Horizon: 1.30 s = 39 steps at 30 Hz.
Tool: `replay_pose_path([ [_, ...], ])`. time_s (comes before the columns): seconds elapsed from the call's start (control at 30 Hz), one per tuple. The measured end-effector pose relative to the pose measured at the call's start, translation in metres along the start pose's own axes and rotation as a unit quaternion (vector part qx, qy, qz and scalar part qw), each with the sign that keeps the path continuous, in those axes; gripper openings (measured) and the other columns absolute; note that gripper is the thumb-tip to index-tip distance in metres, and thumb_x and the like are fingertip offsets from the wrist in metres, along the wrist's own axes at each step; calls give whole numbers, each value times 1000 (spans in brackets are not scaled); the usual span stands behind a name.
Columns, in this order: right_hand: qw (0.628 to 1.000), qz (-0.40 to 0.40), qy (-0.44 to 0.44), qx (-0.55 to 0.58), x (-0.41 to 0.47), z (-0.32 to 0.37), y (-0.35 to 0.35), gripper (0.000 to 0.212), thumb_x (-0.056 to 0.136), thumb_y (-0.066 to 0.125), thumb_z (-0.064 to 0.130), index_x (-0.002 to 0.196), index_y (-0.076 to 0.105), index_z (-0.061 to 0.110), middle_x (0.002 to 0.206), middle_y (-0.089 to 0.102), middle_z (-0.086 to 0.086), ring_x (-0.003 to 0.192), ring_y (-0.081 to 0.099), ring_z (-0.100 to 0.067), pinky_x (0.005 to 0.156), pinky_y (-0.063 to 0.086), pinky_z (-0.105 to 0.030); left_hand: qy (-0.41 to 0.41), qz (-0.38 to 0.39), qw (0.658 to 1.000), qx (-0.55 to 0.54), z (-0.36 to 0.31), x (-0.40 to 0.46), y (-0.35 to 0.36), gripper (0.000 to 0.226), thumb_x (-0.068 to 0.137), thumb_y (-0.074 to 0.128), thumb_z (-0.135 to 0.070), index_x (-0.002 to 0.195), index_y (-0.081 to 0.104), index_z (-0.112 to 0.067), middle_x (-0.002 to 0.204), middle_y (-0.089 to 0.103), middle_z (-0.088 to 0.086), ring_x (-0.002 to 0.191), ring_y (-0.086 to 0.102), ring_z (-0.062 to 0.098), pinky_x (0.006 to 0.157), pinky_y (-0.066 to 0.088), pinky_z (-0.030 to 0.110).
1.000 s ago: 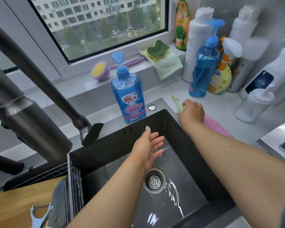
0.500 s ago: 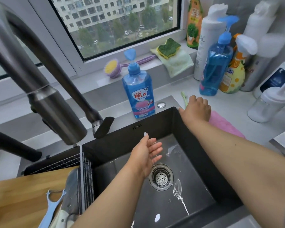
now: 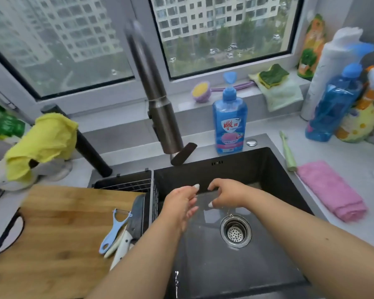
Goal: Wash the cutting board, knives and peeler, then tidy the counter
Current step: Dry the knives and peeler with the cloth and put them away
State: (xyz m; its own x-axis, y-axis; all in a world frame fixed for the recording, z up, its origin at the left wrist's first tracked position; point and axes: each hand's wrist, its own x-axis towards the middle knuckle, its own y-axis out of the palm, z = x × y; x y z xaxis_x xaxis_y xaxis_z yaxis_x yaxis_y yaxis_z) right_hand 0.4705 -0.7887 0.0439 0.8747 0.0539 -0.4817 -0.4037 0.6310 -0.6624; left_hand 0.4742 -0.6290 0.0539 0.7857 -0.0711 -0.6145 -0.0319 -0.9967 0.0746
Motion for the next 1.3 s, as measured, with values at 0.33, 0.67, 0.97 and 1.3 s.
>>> replay_pose_path([
  [0.33, 996, -33, -70, -38, 2, 114, 37, 34, 84, 66, 34, 116, 60, 22, 102, 60, 4, 95, 59, -13, 82, 51, -27, 155, -146, 956, -202, -71, -24, -134, 48, 84, 73, -33, 123, 50, -18, 104, 57, 3, 94, 58, 13, 74, 49, 26],
  [0.67, 976, -109, -80, 169, -7, 242, 75, 34, 95, 54, 41, 104, 64, 10, 91, 68, -11, 81, 62, -20, 81, 52, -35, 163, -127, 921, -331, -152, -59, -240, 53, 86, 66, -49, 130, 54, -21, 129, 54, 1, 108, 54, 15, 91, 42, 31],
  [0.97, 904, -130, -207, 350, 2, 341, 76, 74, 81, 70, -5, 140, 38, 24, 106, 62, -14, 99, 64, -23, 81, 54, -28, 213, -106, 925, -298, -179, -56, -290, 26, 98, 54, -21, 120, 58, -8, 112, 64, 8, 86, 63, 14, 69, 51, 25],
  [1.3, 888, -218, -253, 315, 3, 342, 64, 37, 77, 79, 14, 110, 61, 17, 87, 54, 3, 72, 51, -7, 71, 51, -15, 326, 10, 925, -196, -193, -85, -282, 12, 102, 45, -15, 107, 53, -8, 93, 68, 10, 86, 68, 23, 81, 57, 41],
])
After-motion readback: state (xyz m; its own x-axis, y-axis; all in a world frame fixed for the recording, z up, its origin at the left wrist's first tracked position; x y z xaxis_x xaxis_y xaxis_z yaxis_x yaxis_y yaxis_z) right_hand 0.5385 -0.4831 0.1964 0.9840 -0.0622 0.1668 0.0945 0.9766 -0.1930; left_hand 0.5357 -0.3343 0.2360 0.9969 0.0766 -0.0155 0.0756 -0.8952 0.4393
